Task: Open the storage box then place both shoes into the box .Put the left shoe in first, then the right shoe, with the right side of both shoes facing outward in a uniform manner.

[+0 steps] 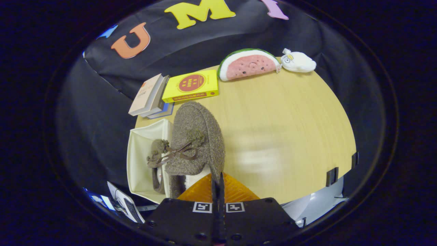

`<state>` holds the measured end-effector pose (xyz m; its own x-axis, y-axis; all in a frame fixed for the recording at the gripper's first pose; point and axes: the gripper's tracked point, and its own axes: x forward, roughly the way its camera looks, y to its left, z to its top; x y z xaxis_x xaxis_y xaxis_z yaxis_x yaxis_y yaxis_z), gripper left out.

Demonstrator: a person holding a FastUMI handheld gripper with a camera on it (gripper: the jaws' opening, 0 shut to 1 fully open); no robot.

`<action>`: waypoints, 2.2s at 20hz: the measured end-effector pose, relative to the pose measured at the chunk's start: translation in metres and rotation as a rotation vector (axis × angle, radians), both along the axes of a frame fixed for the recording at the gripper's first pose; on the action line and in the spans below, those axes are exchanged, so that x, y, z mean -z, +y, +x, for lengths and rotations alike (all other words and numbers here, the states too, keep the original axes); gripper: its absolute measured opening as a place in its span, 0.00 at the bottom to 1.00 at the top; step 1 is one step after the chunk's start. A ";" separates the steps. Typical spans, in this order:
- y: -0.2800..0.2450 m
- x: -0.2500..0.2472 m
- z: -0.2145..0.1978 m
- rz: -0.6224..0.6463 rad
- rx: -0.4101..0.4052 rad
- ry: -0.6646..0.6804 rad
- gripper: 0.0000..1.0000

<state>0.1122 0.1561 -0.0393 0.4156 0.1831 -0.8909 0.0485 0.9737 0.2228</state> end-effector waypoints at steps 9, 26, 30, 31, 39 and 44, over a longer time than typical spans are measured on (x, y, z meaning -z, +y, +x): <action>0.133 0.013 0.006 0.127 -0.106 0.024 0.00; 0.150 0.061 0.005 -0.054 -0.114 -0.064 0.02; 0.154 0.053 0.000 -0.010 -0.104 -0.095 0.13; 0.153 0.051 0.000 -0.007 -0.108 -0.111 0.17; 0.129 0.000 -0.008 -0.011 -0.118 -0.410 0.38; 0.104 -0.027 -0.027 -0.031 -0.108 -0.607 0.59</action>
